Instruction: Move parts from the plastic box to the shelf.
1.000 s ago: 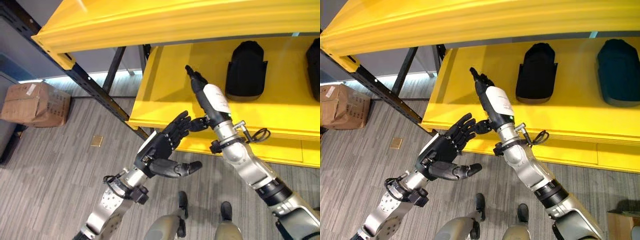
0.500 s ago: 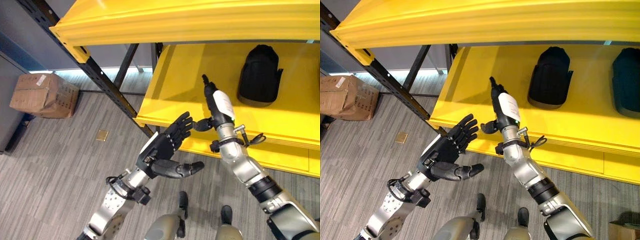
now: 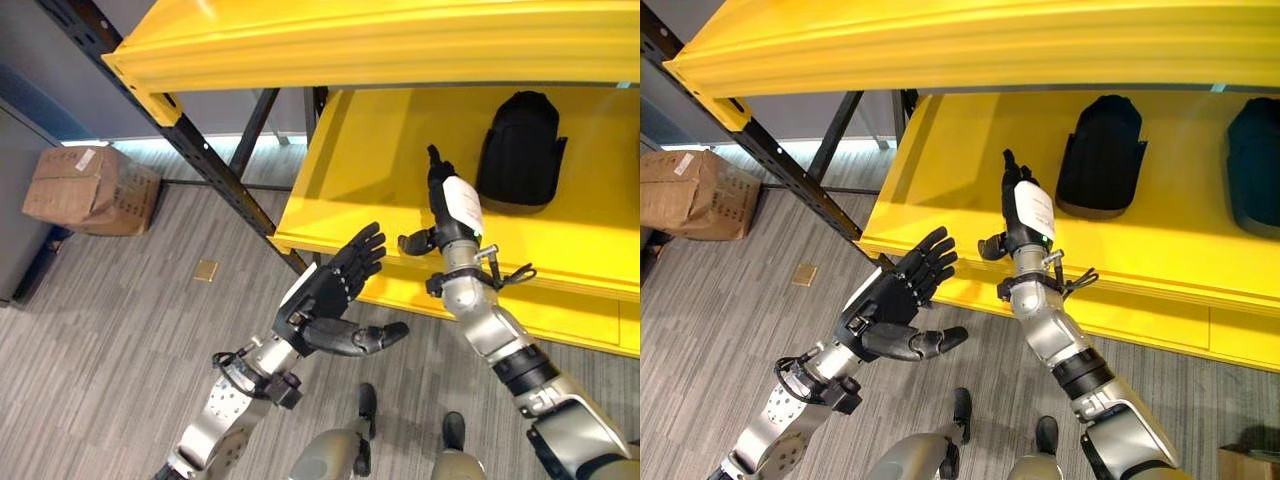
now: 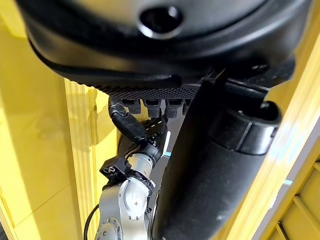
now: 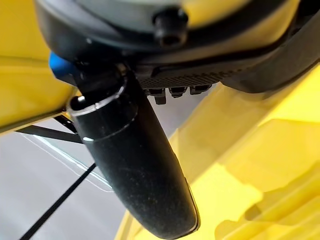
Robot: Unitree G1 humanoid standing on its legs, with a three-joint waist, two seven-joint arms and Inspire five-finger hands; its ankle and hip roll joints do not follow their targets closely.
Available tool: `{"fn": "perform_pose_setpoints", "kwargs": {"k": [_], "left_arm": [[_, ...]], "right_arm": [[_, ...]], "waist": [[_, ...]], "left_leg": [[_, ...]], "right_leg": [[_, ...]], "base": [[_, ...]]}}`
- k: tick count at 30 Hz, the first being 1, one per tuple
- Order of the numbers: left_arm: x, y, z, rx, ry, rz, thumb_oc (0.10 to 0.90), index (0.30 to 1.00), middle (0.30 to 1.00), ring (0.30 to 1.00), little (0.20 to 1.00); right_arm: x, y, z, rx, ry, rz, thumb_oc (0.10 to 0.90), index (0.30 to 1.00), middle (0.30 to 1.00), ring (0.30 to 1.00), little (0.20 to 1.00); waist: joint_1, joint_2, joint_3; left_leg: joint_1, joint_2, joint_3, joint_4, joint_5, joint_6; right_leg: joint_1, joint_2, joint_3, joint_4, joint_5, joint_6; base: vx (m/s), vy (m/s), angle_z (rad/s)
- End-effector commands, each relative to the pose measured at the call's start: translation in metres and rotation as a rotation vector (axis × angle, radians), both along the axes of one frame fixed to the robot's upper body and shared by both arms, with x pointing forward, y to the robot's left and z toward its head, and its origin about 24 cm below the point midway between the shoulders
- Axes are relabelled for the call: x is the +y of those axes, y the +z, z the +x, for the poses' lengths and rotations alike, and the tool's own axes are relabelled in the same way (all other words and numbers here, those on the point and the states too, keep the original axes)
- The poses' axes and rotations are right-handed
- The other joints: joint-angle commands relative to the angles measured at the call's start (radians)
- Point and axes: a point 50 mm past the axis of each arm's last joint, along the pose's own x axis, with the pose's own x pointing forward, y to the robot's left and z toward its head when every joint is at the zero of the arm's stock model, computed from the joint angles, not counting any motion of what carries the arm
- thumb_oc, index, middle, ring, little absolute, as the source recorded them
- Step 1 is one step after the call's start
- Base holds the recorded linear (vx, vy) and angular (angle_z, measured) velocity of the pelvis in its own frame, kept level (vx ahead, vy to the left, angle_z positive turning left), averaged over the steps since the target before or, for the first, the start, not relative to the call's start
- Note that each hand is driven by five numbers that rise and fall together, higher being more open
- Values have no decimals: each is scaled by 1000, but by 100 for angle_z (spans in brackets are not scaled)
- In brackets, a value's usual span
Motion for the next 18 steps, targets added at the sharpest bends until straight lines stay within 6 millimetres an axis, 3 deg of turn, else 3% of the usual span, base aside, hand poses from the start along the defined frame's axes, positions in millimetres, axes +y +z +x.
{"fn": "perform_pose_setpoints", "kwargs": {"k": [1,18], "left_arm": [[-12,29,0,-162,-47,-89,900,1000,1000,1000,1000],[-16,31,2,-190,-49,-69,900,1000,1000,1000,1000]], "right_arm": [[26,47,16,-143,69,53,900,1000,1000,1000,1000],[0,30,28,-60,-107,119,900,1000,1000,1000,1000]], "waist": [[39,-51,-112],[40,-62,-106]], "left_leg": [[57,0,7,1,-91,-15],[64,8,5,2,-90,-17]], "right_leg": [[-117,-23,6,135,-26,-64],[-110,-15,8,139,-26,-67]], "base": [[0,0,0],[0,0,0]]}}
